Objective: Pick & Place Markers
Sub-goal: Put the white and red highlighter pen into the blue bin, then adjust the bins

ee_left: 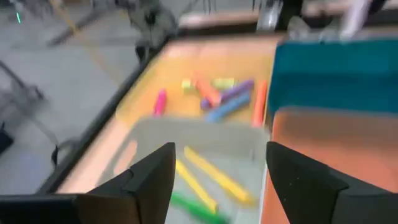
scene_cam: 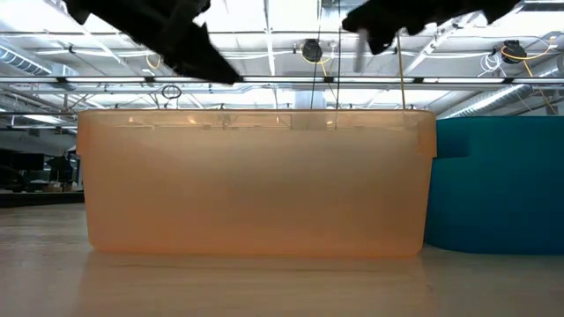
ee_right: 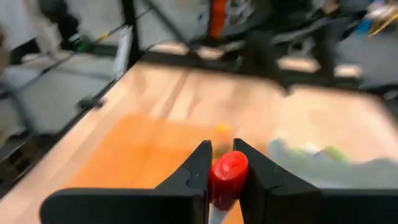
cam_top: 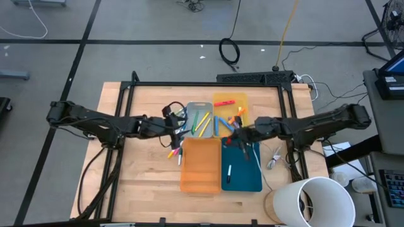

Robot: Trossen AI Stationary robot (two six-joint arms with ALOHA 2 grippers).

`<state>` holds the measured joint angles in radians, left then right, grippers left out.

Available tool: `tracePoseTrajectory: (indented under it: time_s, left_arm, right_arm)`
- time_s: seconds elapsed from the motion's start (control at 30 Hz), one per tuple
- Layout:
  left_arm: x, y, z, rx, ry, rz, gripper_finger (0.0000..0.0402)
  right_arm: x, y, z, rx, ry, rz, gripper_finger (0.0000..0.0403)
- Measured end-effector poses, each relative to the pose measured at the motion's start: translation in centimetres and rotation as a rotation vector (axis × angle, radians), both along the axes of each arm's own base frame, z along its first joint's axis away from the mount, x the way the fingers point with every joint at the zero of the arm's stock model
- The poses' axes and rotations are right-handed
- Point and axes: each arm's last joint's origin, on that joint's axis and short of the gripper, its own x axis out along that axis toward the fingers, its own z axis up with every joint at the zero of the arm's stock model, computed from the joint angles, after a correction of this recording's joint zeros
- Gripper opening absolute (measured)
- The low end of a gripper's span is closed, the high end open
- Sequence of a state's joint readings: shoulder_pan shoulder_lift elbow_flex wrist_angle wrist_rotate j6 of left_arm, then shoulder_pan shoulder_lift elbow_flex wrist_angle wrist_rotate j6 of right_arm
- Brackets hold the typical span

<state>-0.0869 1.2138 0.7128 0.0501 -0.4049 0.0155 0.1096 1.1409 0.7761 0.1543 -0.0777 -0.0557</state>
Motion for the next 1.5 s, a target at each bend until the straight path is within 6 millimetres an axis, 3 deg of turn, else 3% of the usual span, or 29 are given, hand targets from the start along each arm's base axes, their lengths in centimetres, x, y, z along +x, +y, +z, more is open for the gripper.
tracePoseTrajectory:
  time_s: [0.23,0.57,0.73,0.93,1.3,1.5]
  left_arm:
    - [-0.5,0.3,-0.8,-0.03,0.086,0.031,0.0245]
    - [-0.5,0.6,-0.7,-0.037,0.079,0.043,0.0246]
    - [-0.5,0.6,-0.7,-0.038,0.078,0.044,0.0246]
    - [-0.5,0.6,-0.7,-0.04,0.078,0.045,0.0246]
    - [-0.6,0.7,-1.6,-0.088,0.131,0.091,0.0246]
    - [-0.6,2.7,-3.8,-0.084,0.255,0.276,0.0246]
  right_arm:
    - [-1.8,1.8,-1.5,0.032,0.229,0.057,0.0037]
    - [-2.0,2.8,-1.7,0.039,0.255,0.094,0.0039]
    - [-2.1,2.8,-1.8,0.054,0.267,0.086,0.0079]
    - [-2.1,2.8,-1.9,0.058,0.283,0.082,0.0097]
    - [-2.2,2.7,-3.4,0.012,0.177,0.11,0.0114]
    - [-1.6,2.2,-2.6,-0.018,0.027,0.1,0.0128]
